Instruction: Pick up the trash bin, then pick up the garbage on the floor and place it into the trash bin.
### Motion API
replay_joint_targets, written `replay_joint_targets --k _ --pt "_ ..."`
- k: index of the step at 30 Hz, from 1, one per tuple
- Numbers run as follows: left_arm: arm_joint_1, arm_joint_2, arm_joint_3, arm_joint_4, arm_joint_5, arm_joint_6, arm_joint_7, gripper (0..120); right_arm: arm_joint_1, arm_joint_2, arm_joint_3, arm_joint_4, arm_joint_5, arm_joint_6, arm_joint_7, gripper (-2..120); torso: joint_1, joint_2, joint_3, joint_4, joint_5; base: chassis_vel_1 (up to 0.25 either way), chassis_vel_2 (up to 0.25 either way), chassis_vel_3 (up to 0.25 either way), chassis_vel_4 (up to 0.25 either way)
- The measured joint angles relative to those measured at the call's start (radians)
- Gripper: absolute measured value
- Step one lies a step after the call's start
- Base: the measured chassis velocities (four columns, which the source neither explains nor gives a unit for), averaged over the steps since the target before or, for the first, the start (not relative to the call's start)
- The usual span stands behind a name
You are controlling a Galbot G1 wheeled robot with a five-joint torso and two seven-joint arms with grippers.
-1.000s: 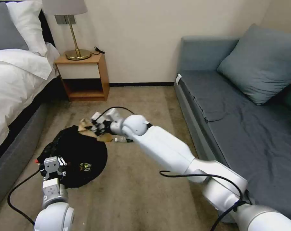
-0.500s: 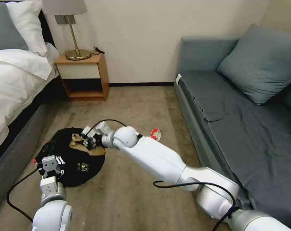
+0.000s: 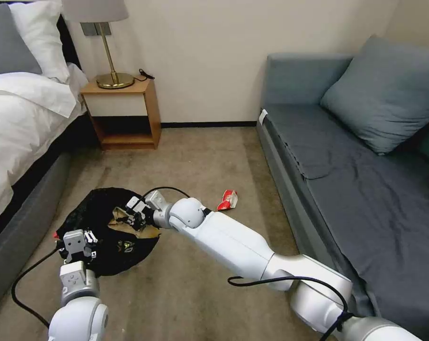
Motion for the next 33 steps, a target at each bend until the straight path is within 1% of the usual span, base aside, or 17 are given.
replay_joint_targets --k 2,4,7,8,11,12,13,15,16,18,20,23,24,25,28,31,33 --pt "-0.003 -0.001 -0.001 0.008 0.001 -0.001 0.000 4 -0.001 0.000 0.002 0.008 0.001 0.000 0.000 40 0.000 0.000 0.000 0.0000 0.0000 0.000 0.000 0.000 0.000" --pt "-0.004 -0.002 -0.001 0.011 0.002 -0.001 0.000 4 0.000 0.000 0.004 0.011 0.002 0.000 0.000 44 0.000 0.000 0.000 0.0000 0.0000 0.000 0.000 0.000 0.000" --pt "-0.005 -0.005 -0.001 0.021 0.003 -0.004 0.000 4 0.006 -0.001 0.011 0.019 0.005 0.000 0.000 59 0.000 0.000 0.000 0.0000 0.0000 0.000 0.000 0.000 0.000" --pt "-0.005 -0.005 -0.001 0.021 0.003 -0.004 0.000 4 0.006 -0.001 0.011 0.019 0.005 0.000 0.000 59 0.000 0.000 0.000 0.0000 0.0000 0.000 0.000 0.000 0.000" --pt "-0.008 -0.005 -0.004 0.030 0.004 -0.007 0.000 4 0.012 -0.001 0.022 0.044 0.012 -0.001 0.000 73 0.000 0.000 0.000 0.0000 0.0000 0.000 0.000 0.000 0.000" --pt "-0.008 -0.005 -0.004 0.030 0.004 -0.007 0.000 4 0.012 -0.001 0.022 0.044 0.012 -0.001 0.000 73 0.000 0.000 0.000 0.0000 0.0000 0.000 0.000 0.000 0.000" --pt "-0.009 -0.005 -0.006 0.033 0.004 -0.008 -0.001 4 0.014 -0.002 0.027 0.054 0.015 -0.001 0.000 79 0.000 0.000 0.000 0.0002 0.0000 0.000 0.000 0.000 0.000" --pt "-0.012 -0.005 -0.010 0.040 0.004 -0.009 -0.002 4 0.019 -0.015 0.042 0.074 0.019 -0.002 0.000 86 0.000 0.000 0.000 0.0003 0.0000 0.000 0.000 0.000 0.000" --pt "-0.012 -0.005 -0.010 0.040 0.004 -0.009 -0.002 4 0.019 -0.015 0.042 0.074 0.019 -0.002 0.000 86 0.000 0.000 0.000 0.0003 0.0000 0.000 0.000 0.000 0.000" --pt "-0.017 -0.003 -0.014 0.046 0.004 -0.010 -0.003 4 0.029 -0.041 0.066 0.095 0.025 -0.003 -0.001 97 0.000 0.000 0.000 0.0002 0.0001 0.000 0.000 0.000 0.000" --pt "-0.018 -0.002 -0.016 0.047 0.003 -0.010 -0.003 4 0.034 -0.058 0.083 0.107 0.029 -0.003 -0.002 99 0.000 0.000 0.000 0.0002 0.0001 0.000 0.000 0.000 0.000" --pt "-0.018 0.003 -0.019 0.045 0.001 -0.010 -0.004 4 0.038 -0.115 0.151 0.131 0.047 0.011 -0.008 100 0.000 0.000 0.000 0.0001 0.0002 0.000 0.000 0.000 0.000" --pt "-0.018 0.003 -0.019 0.045 0.001 -0.010 -0.004 4 0.038 -0.115 0.151 0.131 0.047 0.011 -0.008 100 0.000 0.000 0.000 0.0001 0.0002 0.000 0.000 0.000 0.000" --pt "-0.016 0.005 -0.019 0.042 0.001 -0.010 -0.005 4 0.035 -0.142 0.186 0.133 0.052 0.027 -0.015 100 0.000 0.000 0.000 0.0000 0.0003 0.000 0.000 0.000 0.000" --pt "-0.014 0.009 -0.019 0.036 0.000 -0.010 -0.005 4 0.020 -0.177 0.241 0.120 0.057 0.057 -0.013 100 0.000 0.000 0.000 -0.0001 0.0004 0.000 0.000 0.000 0.000" --pt "-0.012 0.014 -0.023 0.034 -0.006 -0.010 -0.005 4 -0.014 -0.224 0.306 0.096 0.070 0.072 0.025 100 0.000 0.000 0.000 -0.0001 0.0004 0.000 0.000 0.000 0.000" --pt "-0.012 0.016 -0.026 0.034 -0.008 -0.010 -0.005 4 -0.026 -0.236 0.319 0.091 0.078 0.079 0.051 100 0.000 0.000 0.000 -0.0004 0.0004 0.000 0.000 0.000 0.000"
